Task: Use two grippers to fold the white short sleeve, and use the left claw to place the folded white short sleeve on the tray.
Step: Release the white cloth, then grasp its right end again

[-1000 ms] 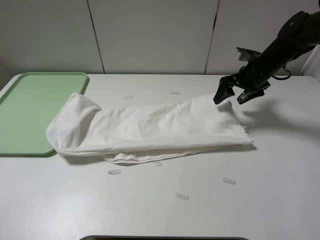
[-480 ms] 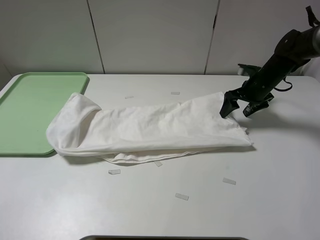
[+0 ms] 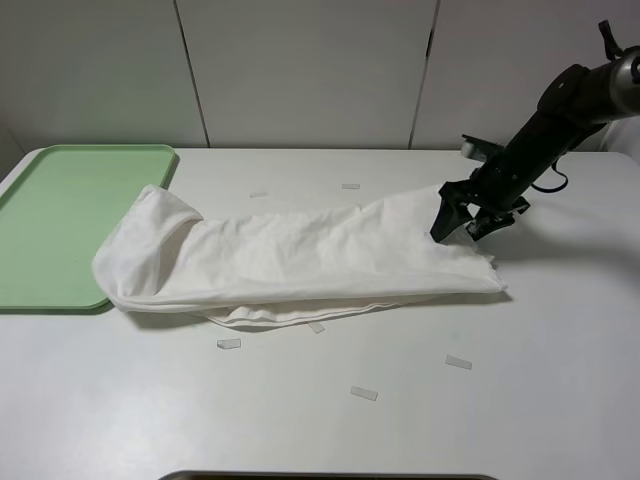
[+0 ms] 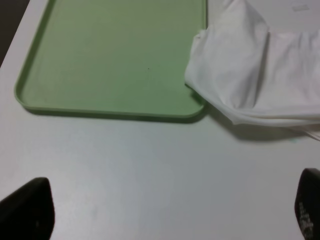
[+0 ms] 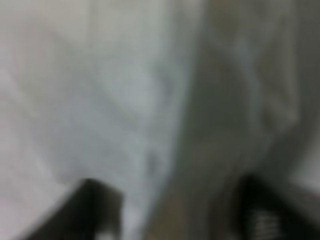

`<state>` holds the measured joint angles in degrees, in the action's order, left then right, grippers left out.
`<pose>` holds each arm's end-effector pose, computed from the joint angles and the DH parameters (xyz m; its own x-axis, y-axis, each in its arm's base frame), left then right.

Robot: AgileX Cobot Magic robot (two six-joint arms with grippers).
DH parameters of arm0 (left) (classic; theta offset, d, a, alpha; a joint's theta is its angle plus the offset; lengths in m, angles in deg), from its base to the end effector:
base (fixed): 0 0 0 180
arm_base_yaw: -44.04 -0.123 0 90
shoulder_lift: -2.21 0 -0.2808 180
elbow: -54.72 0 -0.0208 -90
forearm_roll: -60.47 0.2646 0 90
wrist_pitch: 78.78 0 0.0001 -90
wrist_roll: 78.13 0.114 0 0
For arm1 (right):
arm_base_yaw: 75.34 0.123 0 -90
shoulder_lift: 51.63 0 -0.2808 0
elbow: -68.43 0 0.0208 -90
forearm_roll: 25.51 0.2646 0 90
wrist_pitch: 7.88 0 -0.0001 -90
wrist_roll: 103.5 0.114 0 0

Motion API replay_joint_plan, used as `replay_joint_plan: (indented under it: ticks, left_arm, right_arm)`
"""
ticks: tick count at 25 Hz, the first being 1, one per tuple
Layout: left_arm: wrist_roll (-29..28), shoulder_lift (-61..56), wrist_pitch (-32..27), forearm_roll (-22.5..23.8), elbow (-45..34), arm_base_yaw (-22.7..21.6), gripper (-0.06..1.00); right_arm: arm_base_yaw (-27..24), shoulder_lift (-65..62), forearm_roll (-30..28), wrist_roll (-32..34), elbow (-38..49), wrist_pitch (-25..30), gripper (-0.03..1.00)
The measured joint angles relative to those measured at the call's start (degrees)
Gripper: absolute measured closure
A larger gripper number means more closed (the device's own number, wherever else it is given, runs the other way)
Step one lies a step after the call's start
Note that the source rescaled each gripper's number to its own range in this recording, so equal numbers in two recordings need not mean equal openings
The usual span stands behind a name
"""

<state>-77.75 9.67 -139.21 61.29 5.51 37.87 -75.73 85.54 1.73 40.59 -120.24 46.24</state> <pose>0.0323 0.0049 0.2702 -0.4544 -0.0354 -0.8901 -0.1123 0.9935 0.0179 0.4273 0.0394 0.0596 -0.9455 -0.2978 -0.1319 -0.3254 0.8797 0.3468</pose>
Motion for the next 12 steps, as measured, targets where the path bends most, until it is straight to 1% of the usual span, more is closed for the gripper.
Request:
replay_joint_plan:
  ticks: [1,2,3,4,5,6,8,10,11,12]
  left_arm:
    - [0.00,0.00,0.00,0.00,0.00,0.00,-0.02]
    - [0.00,0.00,0.00,0.00,0.00,0.00,-0.02]
    - [0.00,0.00,0.00,0.00,0.00,0.00,-0.02]
    - [0.00,0.00,0.00,0.00,0.00,0.00,-0.02]
    - [0.00,0.00,0.00,0.00,0.00,0.00,-0.02]
    - [0.00,0.00,0.00,0.00,0.00,0.00,-0.02]
    - [0.00,0.00,0.05,0.00,0.00,0.00,-0.02]
    - [0.00,0.00,0.05,0.00,0.00,0.00,-0.02]
    - [0.00,0.00,0.05,0.00,0.00,0.00,-0.02]
    - [0.00,0.00,0.05,0.00,0.00,0.00,-0.02]
  right_arm:
    - [0.14,0.16,0.94,-0.05,0.00,0.52,0.12]
    - [0.42,0.39,1.74,-0.05,0.13,0.78,0.23]
    - [0.62,0.68,2.54,-0.05,0.32,0.92,0.39]
    - [1.08,1.34,2.92,-0.05,0.62,1.05,0.74]
    - [1.26,1.51,2.84,-0.05,0.68,0.98,0.90]
    - [1.26,1.51,2.56,-0.05,0.68,0.89,0.96]
    - [1.26,1.51,2.07,0.03,0.68,0.71,0.96]
    - [1.32,0.97,0.39,1.06,0.78,0.02,0.96]
    - [1.94,-0.02,-4.19,3.37,0.97,-1.03,0.96]
    - [2.18,-0.44,-5.99,4.53,0.97,-1.41,0.96]
